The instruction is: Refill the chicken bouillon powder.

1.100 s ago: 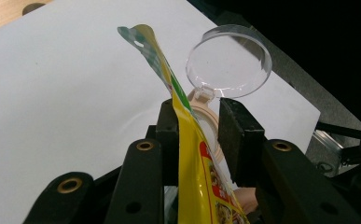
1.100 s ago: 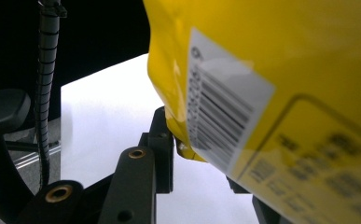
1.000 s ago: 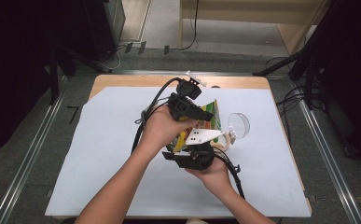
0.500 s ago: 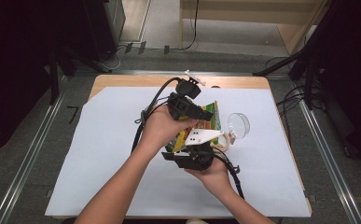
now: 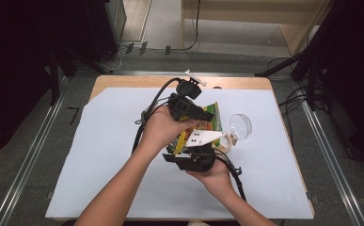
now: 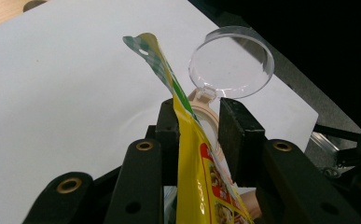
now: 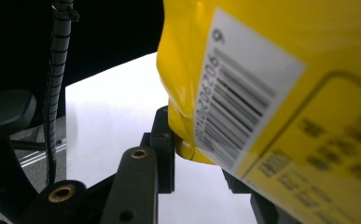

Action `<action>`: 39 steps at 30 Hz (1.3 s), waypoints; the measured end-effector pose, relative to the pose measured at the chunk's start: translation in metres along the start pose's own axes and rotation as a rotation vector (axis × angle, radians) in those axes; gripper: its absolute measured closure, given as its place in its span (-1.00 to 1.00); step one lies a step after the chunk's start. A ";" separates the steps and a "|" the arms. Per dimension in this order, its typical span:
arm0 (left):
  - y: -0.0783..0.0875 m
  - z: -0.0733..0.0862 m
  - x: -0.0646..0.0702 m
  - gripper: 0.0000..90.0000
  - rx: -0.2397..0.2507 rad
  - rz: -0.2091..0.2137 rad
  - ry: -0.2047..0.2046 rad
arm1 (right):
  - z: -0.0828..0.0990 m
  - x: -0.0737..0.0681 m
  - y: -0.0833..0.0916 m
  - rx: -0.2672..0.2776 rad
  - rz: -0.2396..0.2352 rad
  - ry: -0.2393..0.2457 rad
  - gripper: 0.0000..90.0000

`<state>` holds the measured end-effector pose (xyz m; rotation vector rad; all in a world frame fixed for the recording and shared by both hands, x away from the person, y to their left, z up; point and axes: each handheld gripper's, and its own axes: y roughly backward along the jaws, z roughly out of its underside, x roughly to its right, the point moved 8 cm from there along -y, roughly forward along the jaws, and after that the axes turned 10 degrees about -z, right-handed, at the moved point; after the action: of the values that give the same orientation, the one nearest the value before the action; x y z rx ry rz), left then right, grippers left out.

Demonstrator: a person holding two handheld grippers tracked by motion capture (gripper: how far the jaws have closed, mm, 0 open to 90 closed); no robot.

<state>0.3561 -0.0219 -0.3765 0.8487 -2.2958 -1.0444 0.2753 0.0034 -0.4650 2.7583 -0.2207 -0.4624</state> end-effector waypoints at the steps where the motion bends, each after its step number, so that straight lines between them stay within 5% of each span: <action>1: 0.000 0.000 0.000 0.56 0.000 -0.001 -0.001 | 0.000 0.000 0.000 0.002 0.000 0.000 0.57; 39: -0.001 0.003 0.001 0.56 0.010 -0.004 -0.010 | 0.003 0.003 -0.001 -0.015 0.015 0.019 0.57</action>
<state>0.3542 -0.0216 -0.3793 0.8547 -2.3109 -1.0420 0.2775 0.0026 -0.4692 2.7432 -0.2321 -0.4326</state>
